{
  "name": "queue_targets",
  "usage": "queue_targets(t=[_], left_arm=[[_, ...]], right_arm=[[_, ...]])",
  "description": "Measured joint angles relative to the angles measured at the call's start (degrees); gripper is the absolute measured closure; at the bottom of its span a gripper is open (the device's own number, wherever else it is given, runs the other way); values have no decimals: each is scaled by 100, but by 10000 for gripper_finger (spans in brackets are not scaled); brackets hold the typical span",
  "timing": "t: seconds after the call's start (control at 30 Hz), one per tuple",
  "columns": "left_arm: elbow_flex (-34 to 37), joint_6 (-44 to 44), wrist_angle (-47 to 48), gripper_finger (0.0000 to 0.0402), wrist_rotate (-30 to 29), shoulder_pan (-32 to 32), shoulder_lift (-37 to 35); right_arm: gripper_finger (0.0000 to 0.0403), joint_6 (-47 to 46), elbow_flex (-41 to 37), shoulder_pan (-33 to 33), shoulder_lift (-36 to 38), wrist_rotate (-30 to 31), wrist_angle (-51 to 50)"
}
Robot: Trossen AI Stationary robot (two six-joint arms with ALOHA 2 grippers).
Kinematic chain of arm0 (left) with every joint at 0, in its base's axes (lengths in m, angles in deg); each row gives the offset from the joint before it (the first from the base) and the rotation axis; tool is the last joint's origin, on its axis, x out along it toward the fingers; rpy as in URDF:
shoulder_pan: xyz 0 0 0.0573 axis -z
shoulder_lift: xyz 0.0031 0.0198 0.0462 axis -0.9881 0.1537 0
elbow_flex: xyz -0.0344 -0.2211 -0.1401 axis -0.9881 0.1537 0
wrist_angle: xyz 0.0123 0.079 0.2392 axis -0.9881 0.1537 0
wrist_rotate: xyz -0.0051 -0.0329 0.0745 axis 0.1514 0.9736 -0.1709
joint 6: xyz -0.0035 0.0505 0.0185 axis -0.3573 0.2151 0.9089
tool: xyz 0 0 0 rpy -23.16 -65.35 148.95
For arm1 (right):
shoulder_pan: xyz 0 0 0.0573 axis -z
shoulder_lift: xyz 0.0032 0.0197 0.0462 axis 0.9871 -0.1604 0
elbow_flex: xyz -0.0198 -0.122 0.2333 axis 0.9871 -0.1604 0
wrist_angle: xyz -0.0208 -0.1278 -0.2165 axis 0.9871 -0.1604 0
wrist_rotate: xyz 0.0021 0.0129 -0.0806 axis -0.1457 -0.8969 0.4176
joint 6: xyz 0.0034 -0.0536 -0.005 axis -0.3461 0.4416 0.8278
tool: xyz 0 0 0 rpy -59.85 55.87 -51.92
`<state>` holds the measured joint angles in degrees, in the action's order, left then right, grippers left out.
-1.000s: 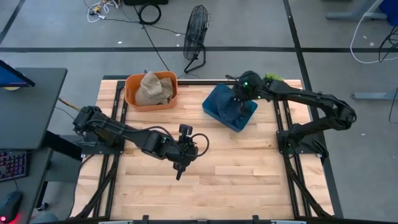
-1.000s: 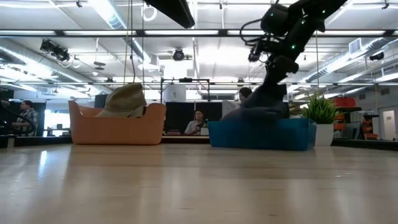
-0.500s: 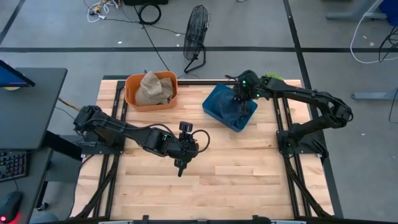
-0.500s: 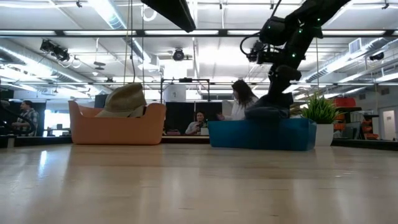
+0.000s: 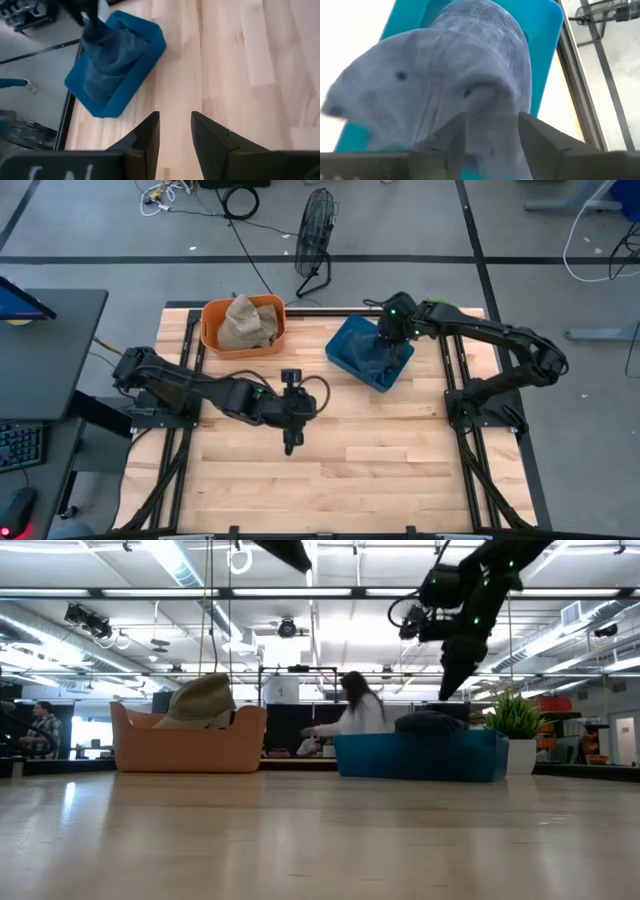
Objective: Pick & Place hat
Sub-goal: Put the blue cap into the blue bin, then return to Home Position
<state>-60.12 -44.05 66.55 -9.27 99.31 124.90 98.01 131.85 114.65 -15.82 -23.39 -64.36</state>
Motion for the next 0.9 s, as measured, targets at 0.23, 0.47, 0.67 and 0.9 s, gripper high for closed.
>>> queue_targets(t=[0.23,0.47,0.67,0.9], left_arm=[[0,-828,167,317,-91,-62,-867],[0,-1693,1196,394,-88,-320,-1878],[107,-2306,1809,398,-90,-474,-2568],[1943,-2072,197,399,305,-444,-3582]], right_arm=[[207,-258,887,-305,607,-66,-957],[278,-817,2035,-640,1381,-266,-1311],[392,-1028,2282,-860,2271,-363,-1328],[398,-1459,1294,-980,3289,-365,-915]])
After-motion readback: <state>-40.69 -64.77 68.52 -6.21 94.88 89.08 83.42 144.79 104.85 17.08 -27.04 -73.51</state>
